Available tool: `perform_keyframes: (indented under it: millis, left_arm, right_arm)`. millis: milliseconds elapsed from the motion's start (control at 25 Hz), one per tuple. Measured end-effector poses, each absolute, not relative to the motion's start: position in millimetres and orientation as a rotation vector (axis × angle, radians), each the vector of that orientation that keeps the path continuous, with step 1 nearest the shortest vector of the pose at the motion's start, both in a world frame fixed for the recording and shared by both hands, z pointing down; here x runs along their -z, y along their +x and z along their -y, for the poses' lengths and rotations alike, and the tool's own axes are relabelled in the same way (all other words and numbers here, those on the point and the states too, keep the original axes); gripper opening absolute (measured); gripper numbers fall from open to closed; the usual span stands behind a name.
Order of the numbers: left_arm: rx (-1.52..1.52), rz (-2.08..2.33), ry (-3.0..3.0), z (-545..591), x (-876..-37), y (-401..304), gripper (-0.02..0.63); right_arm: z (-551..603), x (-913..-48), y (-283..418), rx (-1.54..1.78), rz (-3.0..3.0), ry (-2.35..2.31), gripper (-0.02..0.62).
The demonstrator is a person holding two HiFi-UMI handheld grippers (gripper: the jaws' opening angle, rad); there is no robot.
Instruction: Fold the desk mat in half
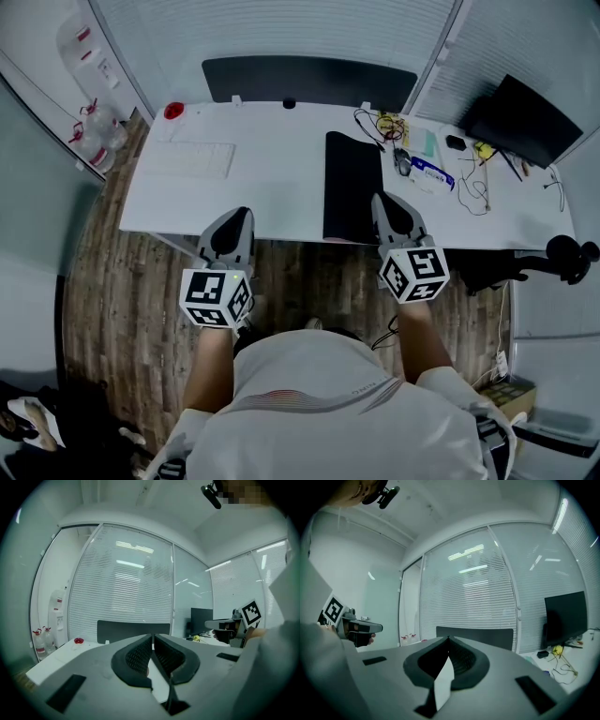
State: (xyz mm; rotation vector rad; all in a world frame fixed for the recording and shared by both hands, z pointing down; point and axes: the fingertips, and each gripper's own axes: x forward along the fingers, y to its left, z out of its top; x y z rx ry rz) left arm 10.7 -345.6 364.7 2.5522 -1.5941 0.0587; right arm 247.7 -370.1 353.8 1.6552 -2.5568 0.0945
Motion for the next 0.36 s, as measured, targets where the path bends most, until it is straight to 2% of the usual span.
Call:
perform_keyframes:
  millis: [360]
  left_arm:
    - [-0.051, 1.615, 2.552, 342.3, -359.7, 5.6, 0.026]
  right_arm:
    - [373.3, -358.3, 237.7, -0.097, 2.574, 1.618, 0.051]
